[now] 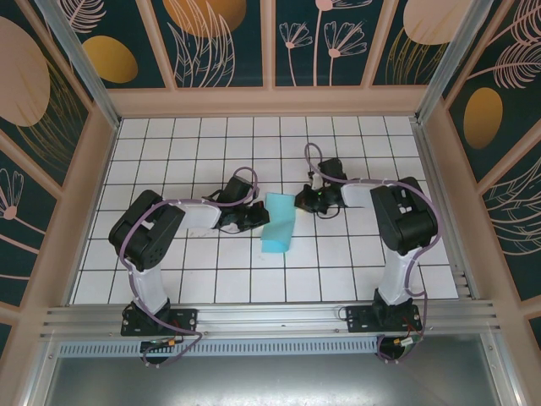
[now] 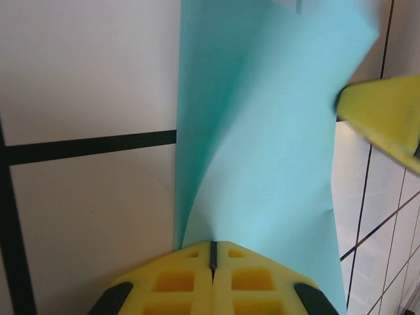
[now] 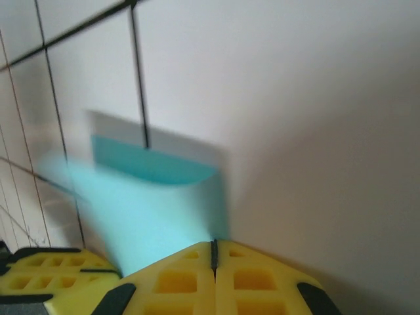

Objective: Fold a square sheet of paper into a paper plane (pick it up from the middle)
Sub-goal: First fold in half a square sheet of paper at the center of the table.

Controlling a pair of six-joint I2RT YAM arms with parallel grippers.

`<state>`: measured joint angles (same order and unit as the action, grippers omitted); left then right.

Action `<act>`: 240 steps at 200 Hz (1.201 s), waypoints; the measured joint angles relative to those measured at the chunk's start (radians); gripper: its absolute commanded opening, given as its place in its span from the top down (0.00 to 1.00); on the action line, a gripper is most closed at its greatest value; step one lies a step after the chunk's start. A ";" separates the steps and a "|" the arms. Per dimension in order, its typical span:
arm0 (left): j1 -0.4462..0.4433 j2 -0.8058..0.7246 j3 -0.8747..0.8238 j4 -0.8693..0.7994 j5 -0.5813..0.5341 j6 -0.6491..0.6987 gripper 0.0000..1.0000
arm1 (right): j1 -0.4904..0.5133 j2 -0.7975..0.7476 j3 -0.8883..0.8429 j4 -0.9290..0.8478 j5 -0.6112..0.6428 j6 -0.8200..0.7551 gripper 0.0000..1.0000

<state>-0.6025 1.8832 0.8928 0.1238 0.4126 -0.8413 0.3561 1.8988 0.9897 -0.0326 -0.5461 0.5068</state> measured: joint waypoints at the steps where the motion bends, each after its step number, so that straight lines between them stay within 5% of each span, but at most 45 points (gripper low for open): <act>1: 0.000 0.000 0.000 0.000 0.000 0.000 1.00 | -0.004 0.000 0.000 0.000 0.001 0.000 1.00; 31: 0.000 0.000 0.000 0.001 0.000 0.000 1.00 | -0.022 -0.022 0.004 -0.006 0.044 -0.004 1.00; 89: 0.000 0.000 0.004 -0.001 -0.001 0.000 1.00 | 0.119 0.011 0.080 -0.008 0.051 0.002 1.00; 178: 0.000 -0.005 -0.019 0.031 -0.002 0.000 1.00 | 0.004 0.079 0.152 -0.072 0.092 0.000 1.00; 210: 0.000 -0.006 -0.021 0.034 -0.002 0.000 1.00 | -0.037 0.005 0.123 -0.085 0.138 0.000 1.00; 240: 0.000 -0.006 -0.021 0.034 -0.002 0.000 1.00 | 0.042 -0.150 0.029 -0.076 0.129 0.025 1.00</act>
<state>-0.6025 1.8774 0.8722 0.1577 0.4107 -0.8413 0.3981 1.7485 1.0191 -0.1089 -0.4168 0.5320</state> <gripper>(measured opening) 0.067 0.044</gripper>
